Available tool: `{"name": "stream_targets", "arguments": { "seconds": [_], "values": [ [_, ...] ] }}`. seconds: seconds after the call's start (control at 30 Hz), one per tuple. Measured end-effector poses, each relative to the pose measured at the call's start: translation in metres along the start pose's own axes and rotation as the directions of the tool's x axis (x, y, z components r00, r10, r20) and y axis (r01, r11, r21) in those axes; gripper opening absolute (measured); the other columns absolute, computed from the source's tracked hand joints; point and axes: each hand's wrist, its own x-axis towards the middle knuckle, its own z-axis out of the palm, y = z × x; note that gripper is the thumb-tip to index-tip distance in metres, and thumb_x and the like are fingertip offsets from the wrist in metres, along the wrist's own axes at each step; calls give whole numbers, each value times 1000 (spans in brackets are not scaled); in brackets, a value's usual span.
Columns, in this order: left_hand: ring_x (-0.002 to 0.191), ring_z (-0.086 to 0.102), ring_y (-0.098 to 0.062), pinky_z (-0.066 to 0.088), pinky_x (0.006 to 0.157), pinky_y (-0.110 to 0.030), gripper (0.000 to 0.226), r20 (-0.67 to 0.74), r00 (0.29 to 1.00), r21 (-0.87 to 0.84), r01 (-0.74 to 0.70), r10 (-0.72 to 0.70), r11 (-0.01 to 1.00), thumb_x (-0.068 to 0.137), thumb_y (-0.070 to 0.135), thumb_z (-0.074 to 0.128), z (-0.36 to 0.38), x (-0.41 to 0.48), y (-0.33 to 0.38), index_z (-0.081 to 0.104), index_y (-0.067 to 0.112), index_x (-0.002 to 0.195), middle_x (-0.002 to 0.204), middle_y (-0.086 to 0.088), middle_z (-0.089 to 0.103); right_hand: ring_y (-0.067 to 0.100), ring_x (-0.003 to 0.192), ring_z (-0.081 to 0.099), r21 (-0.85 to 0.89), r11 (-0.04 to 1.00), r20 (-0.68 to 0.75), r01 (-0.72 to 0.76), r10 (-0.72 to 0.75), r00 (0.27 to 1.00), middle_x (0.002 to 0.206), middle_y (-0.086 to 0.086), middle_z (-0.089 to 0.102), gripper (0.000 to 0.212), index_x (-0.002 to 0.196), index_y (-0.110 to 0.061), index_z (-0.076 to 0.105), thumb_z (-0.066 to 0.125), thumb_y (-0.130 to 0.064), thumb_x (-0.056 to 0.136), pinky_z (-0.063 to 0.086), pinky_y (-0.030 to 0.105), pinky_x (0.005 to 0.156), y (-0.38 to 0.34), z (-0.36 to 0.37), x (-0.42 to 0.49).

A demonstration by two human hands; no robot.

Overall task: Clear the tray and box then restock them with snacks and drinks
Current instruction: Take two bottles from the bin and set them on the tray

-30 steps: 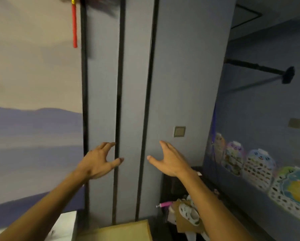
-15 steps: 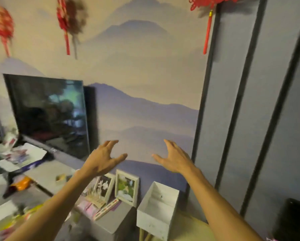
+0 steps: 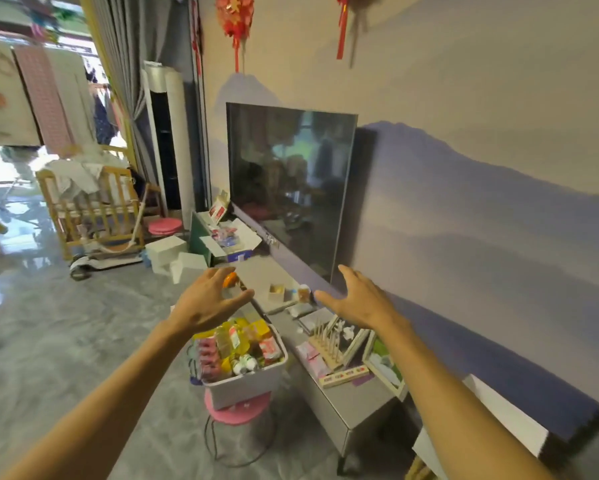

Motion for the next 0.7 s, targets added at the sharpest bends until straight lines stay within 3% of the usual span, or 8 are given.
{"name": "stream_targets", "arguments": {
  "seconds": [0.2, 0.53, 0.7],
  "values": [
    [137, 51, -29, 47, 110, -50, 99, 39, 984, 24, 171, -172, 985, 81, 91, 47, 31, 20, -80, 40, 27, 157, 160, -8, 45, 33, 138, 53, 40, 998, 131, 38, -43, 990, 163, 4, 46, 99, 159, -30, 36, 52, -86, 79, 51, 53, 107, -28, 78, 71],
    [133, 56, -28, 48, 108, -47, 102, 100, 921, 55, 372, -376, 927, 82, 93, 45, 115, 129, -187, 37, 26, 159, 161, -8, 44, 35, 152, 41, 63, 988, 319, 141, -154, 935, 172, 8, 33, 108, 167, -25, 22, 50, -90, 86, 45, 56, 116, -27, 192, 259],
    [133, 56, -27, 49, 108, -46, 106, 161, 854, 82, 487, -494, 869, 78, 98, 40, 163, 206, -229, 40, 26, 157, 158, -8, 48, 32, 138, 54, 103, 979, 440, 176, -204, 874, 158, 4, 50, 91, 156, -31, 39, 56, -85, 84, 49, 52, 107, -23, 247, 363]
  ]
}}
